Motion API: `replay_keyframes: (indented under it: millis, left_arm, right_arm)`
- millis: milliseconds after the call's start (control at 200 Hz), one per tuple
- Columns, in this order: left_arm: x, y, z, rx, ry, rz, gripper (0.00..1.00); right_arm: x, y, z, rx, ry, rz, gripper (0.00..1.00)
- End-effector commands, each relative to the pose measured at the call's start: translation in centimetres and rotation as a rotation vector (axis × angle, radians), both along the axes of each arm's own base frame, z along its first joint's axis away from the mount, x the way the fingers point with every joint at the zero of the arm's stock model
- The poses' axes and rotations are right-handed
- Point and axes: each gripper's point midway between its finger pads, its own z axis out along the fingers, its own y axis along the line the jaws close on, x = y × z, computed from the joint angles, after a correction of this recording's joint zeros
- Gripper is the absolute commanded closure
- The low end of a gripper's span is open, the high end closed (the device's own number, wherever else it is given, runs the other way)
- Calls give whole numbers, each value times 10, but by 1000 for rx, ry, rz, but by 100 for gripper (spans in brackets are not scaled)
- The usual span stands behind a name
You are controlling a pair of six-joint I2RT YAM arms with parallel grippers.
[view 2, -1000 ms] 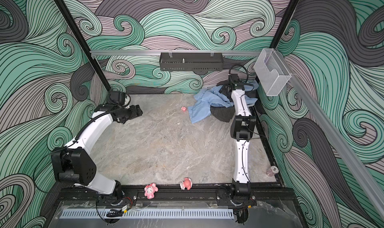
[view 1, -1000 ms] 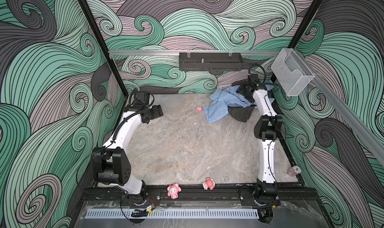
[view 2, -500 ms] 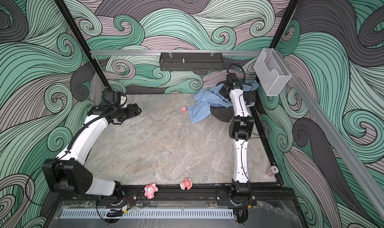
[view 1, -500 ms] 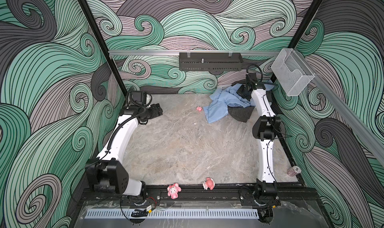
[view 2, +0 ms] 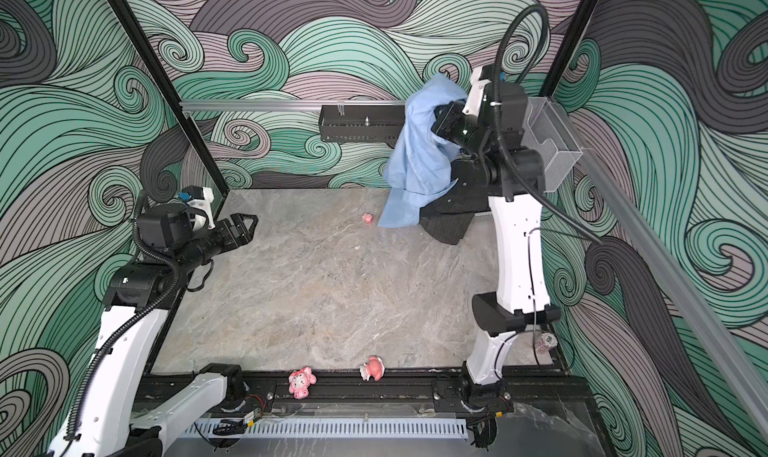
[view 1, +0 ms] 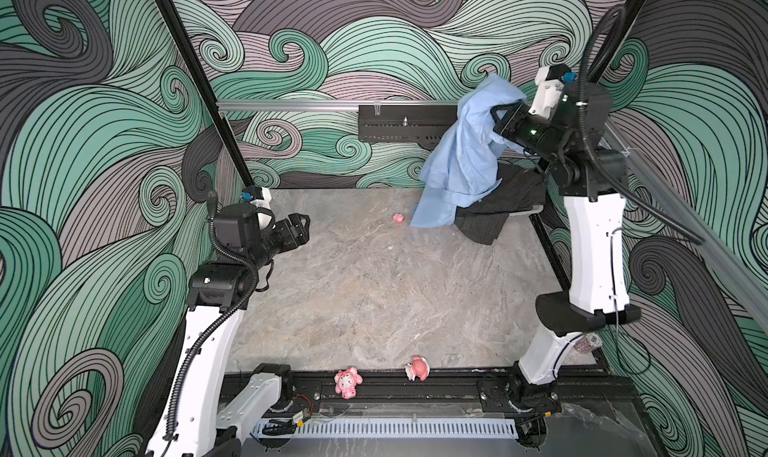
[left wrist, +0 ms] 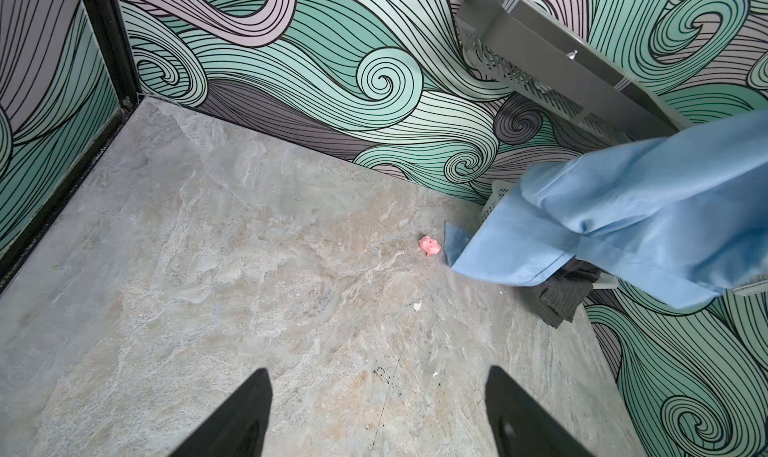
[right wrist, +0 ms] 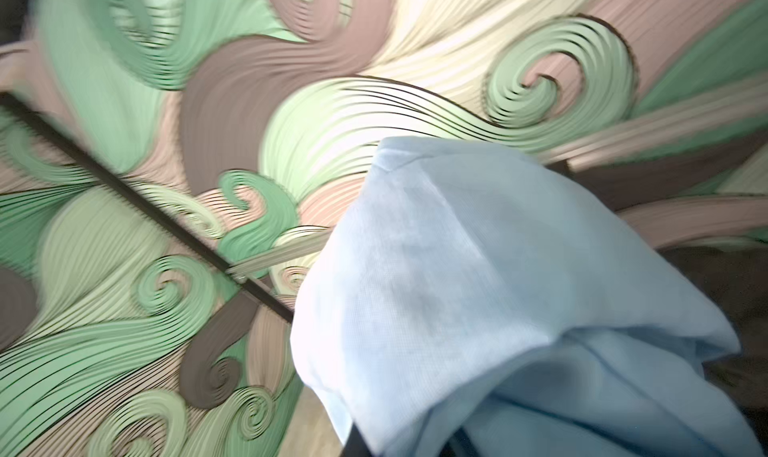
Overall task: Fold and stack the long sleeve shirts
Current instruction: 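Reach the right gripper into the basket and grasp the light blue shirt, then lift the light blue shirt out and drop it mid-table with the right gripper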
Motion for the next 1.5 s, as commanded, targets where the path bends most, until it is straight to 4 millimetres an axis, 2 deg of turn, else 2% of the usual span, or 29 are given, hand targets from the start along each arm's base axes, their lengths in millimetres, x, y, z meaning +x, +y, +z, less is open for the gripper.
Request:
replay_keyframes:
  millis: [0,50,125,275,440,570,725,881,981,1091,1156,1231,1386,1441,1496]
  left_arm:
    - [-15,10,-7,30,14,44,17]
    - [-19,12,-7,31,6,57,17]
    - [-23,13,-7,32,3,64,17]
    - [-30,19,-5,47,-2,93,17]
    - [-34,25,-4,77,-6,114,16]
    - [-36,26,-5,80,-1,118,15]
    - [-36,27,-11,81,15,122,14]
    - [-35,25,-17,78,34,114,14]
    - [-36,22,-22,76,55,93,14]
    - [-35,18,-31,68,85,71,14]
    - [-35,15,-37,60,98,54,14]
    - [-36,9,-42,47,113,26,13]
    - [-40,1,-53,37,152,-22,13]
    - [-42,-1,-58,28,176,-32,12]
    - [-45,-5,-64,9,199,-46,13]
  right_arm:
    - [-24,55,24,-12,-128,220,100]
    - [-39,71,34,2,-161,282,100]
    - [-48,90,32,8,-154,338,100]
    - [-49,132,4,-11,-76,430,100]
    - [-54,173,-16,-25,-29,502,100]
    - [-52,193,-56,-65,83,518,100]
    - [-49,203,-130,-98,240,505,100]
    - [-49,183,-214,-159,386,436,97]
    - [-44,153,-272,-226,486,340,90]
    - [-37,113,-335,-278,614,236,69]
    - [-37,93,-362,-298,676,191,45]
    - [-39,71,-365,-333,673,127,27]
    - [-47,12,-327,-384,561,-58,2]
    - [-55,-3,-317,-391,554,-91,1]
    - [-66,-10,-313,-401,561,-94,1]
